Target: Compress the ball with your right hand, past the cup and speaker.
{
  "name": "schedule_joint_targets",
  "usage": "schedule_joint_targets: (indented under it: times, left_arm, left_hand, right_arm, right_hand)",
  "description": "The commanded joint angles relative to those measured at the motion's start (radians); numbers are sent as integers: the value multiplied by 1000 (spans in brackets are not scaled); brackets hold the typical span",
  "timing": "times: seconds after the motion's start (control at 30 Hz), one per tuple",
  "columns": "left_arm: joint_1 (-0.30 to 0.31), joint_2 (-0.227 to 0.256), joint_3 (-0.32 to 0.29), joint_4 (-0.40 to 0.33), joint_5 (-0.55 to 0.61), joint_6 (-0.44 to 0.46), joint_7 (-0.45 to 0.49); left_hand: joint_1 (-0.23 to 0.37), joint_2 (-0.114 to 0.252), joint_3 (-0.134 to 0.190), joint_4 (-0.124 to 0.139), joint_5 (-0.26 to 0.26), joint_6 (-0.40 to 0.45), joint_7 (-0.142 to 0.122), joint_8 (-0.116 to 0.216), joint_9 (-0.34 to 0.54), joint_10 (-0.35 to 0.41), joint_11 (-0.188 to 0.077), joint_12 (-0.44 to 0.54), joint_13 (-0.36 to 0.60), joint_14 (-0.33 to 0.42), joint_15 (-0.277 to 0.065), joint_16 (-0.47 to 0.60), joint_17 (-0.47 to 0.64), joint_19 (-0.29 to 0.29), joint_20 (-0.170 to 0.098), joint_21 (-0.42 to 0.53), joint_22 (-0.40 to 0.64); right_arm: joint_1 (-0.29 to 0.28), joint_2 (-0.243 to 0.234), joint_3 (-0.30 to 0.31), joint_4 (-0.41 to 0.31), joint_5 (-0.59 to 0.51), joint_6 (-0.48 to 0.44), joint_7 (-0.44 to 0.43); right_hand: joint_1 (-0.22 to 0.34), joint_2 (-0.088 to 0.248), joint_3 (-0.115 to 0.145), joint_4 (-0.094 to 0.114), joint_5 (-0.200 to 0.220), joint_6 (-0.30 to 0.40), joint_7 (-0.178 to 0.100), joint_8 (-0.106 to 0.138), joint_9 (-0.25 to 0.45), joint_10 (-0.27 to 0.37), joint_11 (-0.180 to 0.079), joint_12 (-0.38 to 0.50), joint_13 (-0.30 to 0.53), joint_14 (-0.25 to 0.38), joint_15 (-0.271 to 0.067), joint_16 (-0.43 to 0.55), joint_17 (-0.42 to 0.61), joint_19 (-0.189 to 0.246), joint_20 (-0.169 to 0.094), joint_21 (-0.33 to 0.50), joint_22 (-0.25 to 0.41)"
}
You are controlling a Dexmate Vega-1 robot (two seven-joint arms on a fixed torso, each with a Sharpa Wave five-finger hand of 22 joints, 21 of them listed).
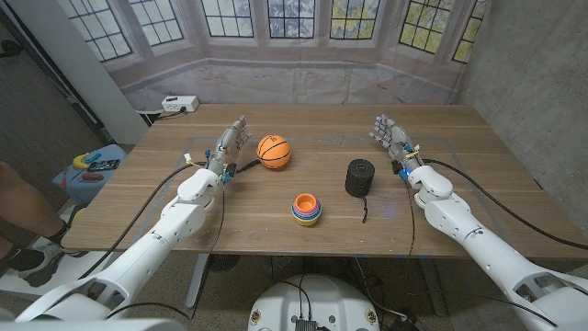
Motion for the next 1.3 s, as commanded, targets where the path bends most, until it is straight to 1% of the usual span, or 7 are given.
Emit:
schedule_joint_targets:
  times: [0.03, 0.27, 0.5, 0.8, 1.03, 1.2, 1.3]
  left_arm:
    - [32, 2, -14, -30, 6, -3, 1]
    - [37, 5, -21, -37, 10, -1, -2]
    - [38, 6, -25, -35, 10, -3, -9]
    - [30, -8, -23, -24, 11, -11, -14]
    - [25, -20, -18, -18, 13, -13, -13]
    - [29, -23, -17, -23, 18, -19, -9]
    - [34, -21, -18, -29, 20, -20, -6]
  left_hand:
    - [10, -3, 9, -2, 3, -2, 8, 5, 3, -6, 0, 4, 3, -3, 6, 4, 2, 9, -1, 1, 2]
    - [11, -5, 13, -4, 3, -3, 6, 4, 3, -7, -2, 4, 3, -3, 6, 4, 2, 10, -1, -2, 2]
    - [11, -6, 17, -7, 2, -2, 7, 3, 3, -5, 1, 4, 3, -3, 6, 3, 2, 11, 0, -5, 2]
    - [12, -8, 21, -11, 2, 0, 6, 3, 3, -5, -1, 3, 3, -2, 6, 3, 2, 11, 0, -8, 2]
    - [11, -9, 25, -13, 1, 0, 6, 2, 3, -2, 2, 3, 3, -1, 7, 3, 1, 11, 1, -11, 2]
    - [11, -10, 27, -15, 1, 1, 5, 2, 3, -2, 1, 3, 3, -2, 8, 2, 1, 12, 1, -14, 3]
    - [10, -10, 28, -15, 1, 1, 4, 1, 3, -2, 0, 2, 3, -2, 8, 2, 1, 12, 1, -14, 3]
  right_arm:
    - [20, 33, -11, 30, -24, 14, 22]
    - [20, 32, -12, 16, -42, 6, 14]
    - [21, 15, -20, -23, -76, -10, -2]
    - [30, -15, -40, -70, -135, -42, -24]
    - [34, -65, -62, -147, -204, -108, -54]
    - [38, -94, -84, -205, -287, -132, -95]
    - [42, -106, -94, -231, -317, -145, -103]
  right_hand:
    - [11, -3, 8, -4, 6, 12, 2, 5, 2, 10, 1, 5, 3, 10, 3, 4, 4, 8, 0, 5, 3]
    - [13, -4, 8, -6, 5, 14, 2, 5, 2, 11, 0, 5, 3, 10, 5, 4, 4, 8, 2, 5, 3]
    - [17, -5, 10, -10, 5, 17, 2, 6, 2, 11, 2, 5, 4, 7, 6, 2, 3, 4, 4, 4, 3]
    - [22, -7, 12, -16, 5, 19, 3, 6, 2, 8, 1, 4, 4, 3, 10, -1, 1, 0, 6, 2, 3]
    - [21, -12, 10, -19, 3, 22, 5, 6, 2, 8, 4, 4, 4, -3, 18, -3, 1, -7, 13, 0, 3]
    - [21, -14, 8, -20, 3, 25, 6, 7, 3, 10, 5, 5, 4, -3, 24, -3, 1, -8, 16, 0, 3]
    - [22, -16, 8, -22, 2, 27, 5, 7, 3, 11, 5, 5, 4, -3, 24, -4, 0, -8, 17, 0, 3]
